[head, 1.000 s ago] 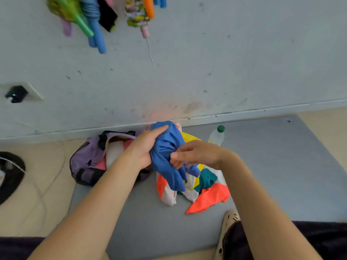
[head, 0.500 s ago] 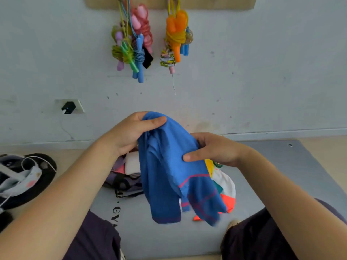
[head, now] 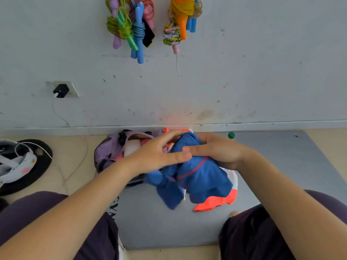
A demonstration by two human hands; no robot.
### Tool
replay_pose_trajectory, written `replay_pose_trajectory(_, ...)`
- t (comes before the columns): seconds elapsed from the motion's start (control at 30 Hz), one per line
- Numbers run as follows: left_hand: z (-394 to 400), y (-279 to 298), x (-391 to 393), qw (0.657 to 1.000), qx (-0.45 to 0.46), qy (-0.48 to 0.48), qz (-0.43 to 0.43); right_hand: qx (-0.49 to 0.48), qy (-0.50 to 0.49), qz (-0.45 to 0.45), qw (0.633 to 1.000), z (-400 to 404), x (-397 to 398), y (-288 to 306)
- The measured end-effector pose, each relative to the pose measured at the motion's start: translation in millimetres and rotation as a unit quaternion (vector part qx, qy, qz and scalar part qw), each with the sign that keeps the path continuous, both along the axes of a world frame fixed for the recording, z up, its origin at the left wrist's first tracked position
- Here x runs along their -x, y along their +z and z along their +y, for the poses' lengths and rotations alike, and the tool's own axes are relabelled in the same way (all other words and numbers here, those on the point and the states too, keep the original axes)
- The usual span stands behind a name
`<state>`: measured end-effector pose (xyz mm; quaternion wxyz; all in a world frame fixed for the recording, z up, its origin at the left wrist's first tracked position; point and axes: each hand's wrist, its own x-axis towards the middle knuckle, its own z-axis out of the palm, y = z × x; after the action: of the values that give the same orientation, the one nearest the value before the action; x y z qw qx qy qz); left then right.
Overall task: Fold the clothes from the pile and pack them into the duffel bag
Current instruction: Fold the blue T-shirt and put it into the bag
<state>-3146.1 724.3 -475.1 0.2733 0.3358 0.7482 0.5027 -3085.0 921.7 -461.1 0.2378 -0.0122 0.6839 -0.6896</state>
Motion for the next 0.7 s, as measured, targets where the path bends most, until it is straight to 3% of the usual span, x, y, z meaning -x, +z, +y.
replay_pose_trajectory(0.17,4.8,-3.6,-0.8,1.000,0.018,0.009,0.006,0.006,0.034,0.002,0.999,11.0,-2.4,10.6)
replay_pose_trajectory(0.33,-6.0,1.7,15.5,0.986,-0.049,0.153,-0.039,-0.071,0.006,0.030,0.997,33.6,-6.2,16.0)
replay_pose_trajectory(0.57,-3.1,-5.0,13.0,0.983,0.008,0.165,-0.080,0.095,-0.122,0.032,0.988,23.8,-5.0,12.6)
replay_pose_trajectory(0.7,2.5,-0.7,9.3,0.971,-0.033,0.228,0.062,0.061,-0.152,0.048,0.985,10.2,-4.1,9.0)
